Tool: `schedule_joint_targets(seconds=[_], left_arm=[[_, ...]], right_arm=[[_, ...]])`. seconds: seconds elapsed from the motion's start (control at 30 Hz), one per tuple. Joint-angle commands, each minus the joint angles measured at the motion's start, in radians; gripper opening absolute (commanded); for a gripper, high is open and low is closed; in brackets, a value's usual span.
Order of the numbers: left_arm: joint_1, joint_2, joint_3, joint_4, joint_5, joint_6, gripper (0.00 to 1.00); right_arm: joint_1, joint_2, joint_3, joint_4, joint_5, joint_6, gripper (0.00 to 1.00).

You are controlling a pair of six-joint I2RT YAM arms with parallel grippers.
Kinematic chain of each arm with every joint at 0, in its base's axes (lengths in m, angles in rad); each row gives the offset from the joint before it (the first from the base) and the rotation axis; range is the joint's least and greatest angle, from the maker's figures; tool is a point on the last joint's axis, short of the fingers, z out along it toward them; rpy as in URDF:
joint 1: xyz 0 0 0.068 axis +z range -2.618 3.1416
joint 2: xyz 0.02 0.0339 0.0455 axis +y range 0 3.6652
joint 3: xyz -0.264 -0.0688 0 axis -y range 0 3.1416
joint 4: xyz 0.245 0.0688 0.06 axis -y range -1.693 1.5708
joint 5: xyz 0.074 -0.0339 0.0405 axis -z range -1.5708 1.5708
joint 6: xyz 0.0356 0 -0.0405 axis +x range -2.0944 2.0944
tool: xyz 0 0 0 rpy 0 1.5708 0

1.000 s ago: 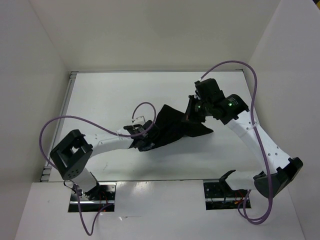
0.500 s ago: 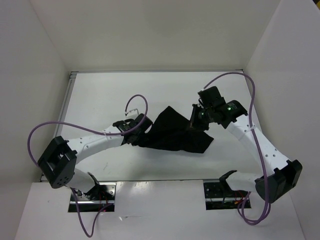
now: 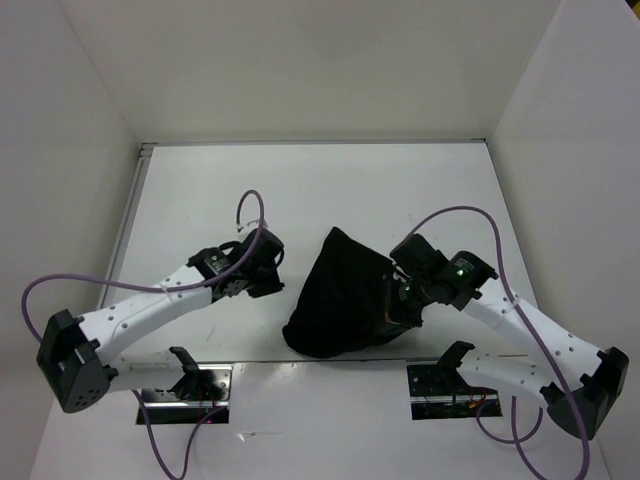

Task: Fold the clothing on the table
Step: Move the skirt to the center of the board

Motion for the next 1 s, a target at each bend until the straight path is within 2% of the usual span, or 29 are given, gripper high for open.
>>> schedule_joint_targets(seconds=[0.0,0.03,0.07,0.2,0.3,0.33,0.37,0.4,0.5,0.57,0.7,0.8,0.87,0.97], left_arm=[[0.004,-0.103,-0.009,-0.1,-0.007,0.016,0.14],[0.004,-0.114,-0.009,-0.109,-0.036,0.016,0.14],[0.004,-0.114,0.0,-0.11,-0.037,0.016,0.14],[0.015,-0.04,0.058,0.048,0.009,0.106,0.14],[0.015,0.073,0.105,0.226,0.167,0.21,0.09],[0.015,0.111,0.121,0.264,0.216,0.265,0.07],[0.015,0.198,0.159,0.313,0.311,0.287,0.03],[0.015,0.243,0.181,0.326,0.345,0.304,0.0],[0.015,0.426,0.259,0.335,0.474,0.374,0.0],[0.015,0.531,0.268,0.351,0.511,0.384,0.0],[0.015,0.639,0.268,0.351,0.491,0.384,0.0],[0.015,0.679,0.25,0.36,0.457,0.375,0.0],[0.024,0.716,0.25,0.369,0.447,0.375,0.0],[0.068,0.753,0.259,0.36,0.422,0.365,0.0]], right_arm=[[0.008,-0.064,0.022,-0.173,-0.017,0.068,0.1],[0.008,-0.088,0.051,-0.173,-0.031,0.093,0.3],[0.008,-0.097,0.071,-0.173,-0.031,0.107,0.35],[0.008,-0.068,0.197,-0.159,0.083,0.165,0.39],[0.008,-0.003,0.162,-0.06,0.182,0.187,0.26],[0.008,0.019,0.11,-0.023,0.205,0.202,0.18],[0.008,0.063,0.084,0.014,0.255,0.214,0.04],[-0.014,0.088,0.058,0.098,0.275,0.214,0.0],[-0.093,0.211,0.008,0.207,0.338,0.181,0.0],[-0.126,0.286,0.019,0.217,0.378,0.156,0.0],[-0.176,0.473,0.043,0.253,0.433,0.116,0.0],[-0.199,0.586,0.043,0.293,0.418,0.084,0.0],[-0.209,0.651,0.043,0.324,0.409,0.049,0.03],[-0.209,0.787,0.083,0.346,0.409,0.006,0.03]])
